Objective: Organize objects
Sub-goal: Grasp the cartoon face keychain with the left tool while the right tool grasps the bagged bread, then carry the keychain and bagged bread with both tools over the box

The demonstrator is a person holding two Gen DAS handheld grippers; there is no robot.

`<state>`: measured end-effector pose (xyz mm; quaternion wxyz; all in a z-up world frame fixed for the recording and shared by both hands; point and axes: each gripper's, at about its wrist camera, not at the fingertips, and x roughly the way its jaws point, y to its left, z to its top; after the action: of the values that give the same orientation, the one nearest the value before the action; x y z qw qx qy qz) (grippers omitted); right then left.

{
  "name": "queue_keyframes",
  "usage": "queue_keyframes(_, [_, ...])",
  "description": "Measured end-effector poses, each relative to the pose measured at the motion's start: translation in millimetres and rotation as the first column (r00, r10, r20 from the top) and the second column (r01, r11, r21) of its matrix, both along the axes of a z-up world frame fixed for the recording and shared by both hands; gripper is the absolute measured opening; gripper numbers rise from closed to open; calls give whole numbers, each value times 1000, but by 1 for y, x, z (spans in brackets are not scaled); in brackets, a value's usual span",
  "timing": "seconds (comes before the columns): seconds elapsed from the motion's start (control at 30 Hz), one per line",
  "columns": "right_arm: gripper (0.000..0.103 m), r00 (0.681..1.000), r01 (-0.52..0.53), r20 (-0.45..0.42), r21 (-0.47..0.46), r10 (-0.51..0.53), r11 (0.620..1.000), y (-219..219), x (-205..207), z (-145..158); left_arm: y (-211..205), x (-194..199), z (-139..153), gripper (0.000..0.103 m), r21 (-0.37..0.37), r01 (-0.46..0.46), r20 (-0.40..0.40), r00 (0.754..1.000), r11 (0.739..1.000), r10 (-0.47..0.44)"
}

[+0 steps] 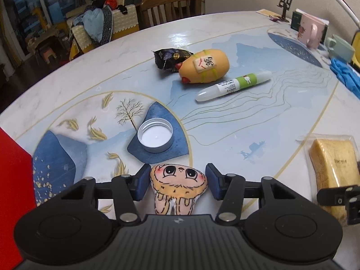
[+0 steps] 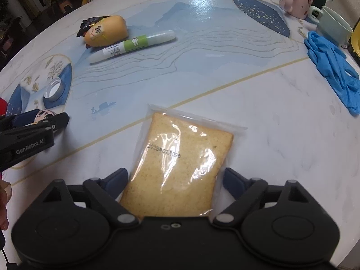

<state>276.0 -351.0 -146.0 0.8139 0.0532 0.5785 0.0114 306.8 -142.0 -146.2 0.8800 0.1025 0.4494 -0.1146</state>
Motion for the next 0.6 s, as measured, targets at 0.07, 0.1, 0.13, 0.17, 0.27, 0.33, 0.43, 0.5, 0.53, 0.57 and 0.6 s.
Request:
queue_keyframes(0.07, [84, 1000, -1, 7, 2, 1, 1000, -1, -2, 1, 0, -2, 0, 51, 7, 7, -2, 1000, 1000, -7])
queue_keyframes(0.1, [82, 1000, -4, 11, 2, 4, 1000, -1, -2, 2, 0, -2, 1, 51, 9, 5, -3, 1000, 1000, -5])
queue_keyframes(0.13, [81, 1000, -8, 14, 1, 8, 1000, -1, -3, 3, 0, -3, 2, 51, 10, 0, -5, 1000, 1000, 0])
queue_keyframes(0.17, [79, 1000, -11, 16, 1, 11, 1000, -1, -3, 5, 2, -5, 3, 51, 4, -4, -8, 1000, 1000, 4])
queue_keyframes(0.27, [77, 1000, -14, 14, 11, 14, 1000, -4, -5, 9, 7, -12, 11, 51, -26, -18, -15, 1000, 1000, 18])
queue_keyframes(0.33, [77, 1000, -16, 14, 15, 16, 1000, -5, -7, 11, 11, -18, 17, 51, -48, -31, -21, 999, 998, 30])
queue_keyframes(0.43, [76, 999, -36, 26, 12, 36, 999, -2, -11, 18, 18, -29, 26, 51, -80, -49, -29, 998, 996, 47])
queue_keyframes(0.5, [76, 998, -52, 39, 14, 52, 999, 0, -13, 24, 24, -36, 33, 51, -102, -60, -35, 998, 993, 57])
queue_keyframes(0.53, [76, 997, -62, 47, 12, 61, 998, 3, -14, 28, 26, -40, 36, 51, -111, -64, -36, 997, 992, 61])
queue_keyframes(0.57, [76, 996, -75, 56, 12, 75, 997, 6, -15, 32, 29, -43, 39, 51, -117, -69, -37, 997, 991, 65])
queue_keyframes(0.6, [76, 994, -93, 66, 14, 92, 996, 9, -16, 36, 32, -47, 42, 51, -123, -74, -37, 997, 990, 70])
